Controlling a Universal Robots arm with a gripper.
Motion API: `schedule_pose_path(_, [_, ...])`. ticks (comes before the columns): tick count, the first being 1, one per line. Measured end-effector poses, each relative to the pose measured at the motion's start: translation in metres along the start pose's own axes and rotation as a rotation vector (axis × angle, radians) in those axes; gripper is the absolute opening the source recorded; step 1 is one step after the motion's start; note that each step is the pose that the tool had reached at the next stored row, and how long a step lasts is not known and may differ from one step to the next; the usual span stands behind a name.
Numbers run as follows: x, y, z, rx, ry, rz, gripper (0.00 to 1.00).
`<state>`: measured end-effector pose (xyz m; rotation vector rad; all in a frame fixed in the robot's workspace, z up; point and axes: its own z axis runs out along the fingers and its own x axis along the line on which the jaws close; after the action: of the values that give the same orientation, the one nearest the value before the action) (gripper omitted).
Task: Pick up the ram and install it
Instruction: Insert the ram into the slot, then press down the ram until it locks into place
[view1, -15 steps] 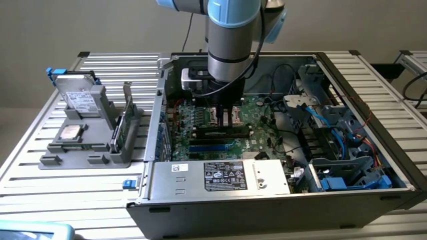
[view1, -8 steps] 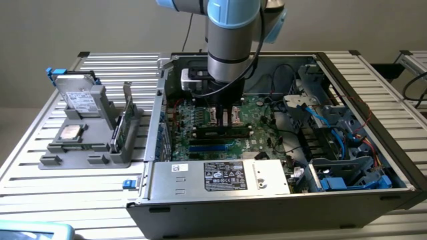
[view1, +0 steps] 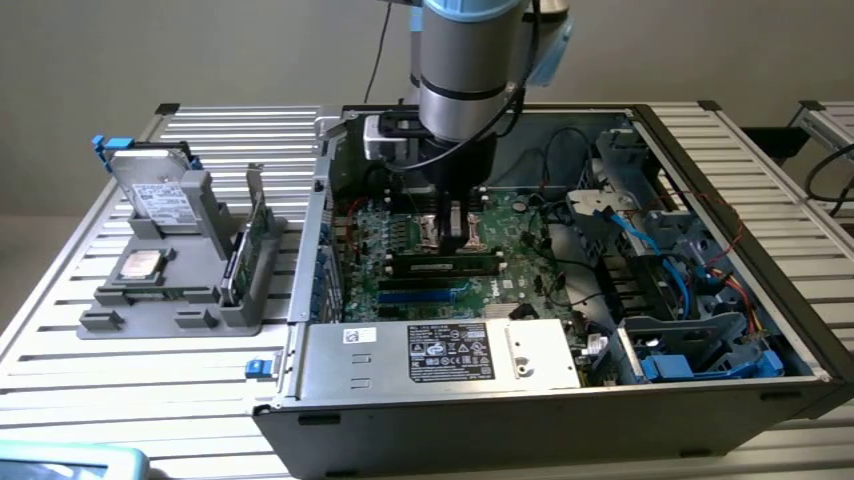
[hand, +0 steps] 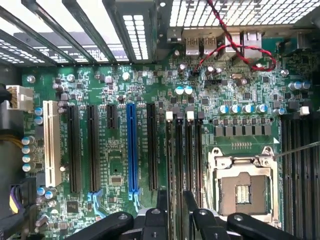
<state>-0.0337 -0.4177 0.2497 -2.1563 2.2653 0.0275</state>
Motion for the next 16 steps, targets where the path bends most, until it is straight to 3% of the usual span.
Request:
schedule_pose_path(5, [-0.003, -0.0055, -0.0173, 0.0, 0.0013, 0.0, 0.27])
schedule_pose_path(16, [-0.008, -0.0088, -0.0205, 0.0001, 0.0018, 0.0, 0.27])
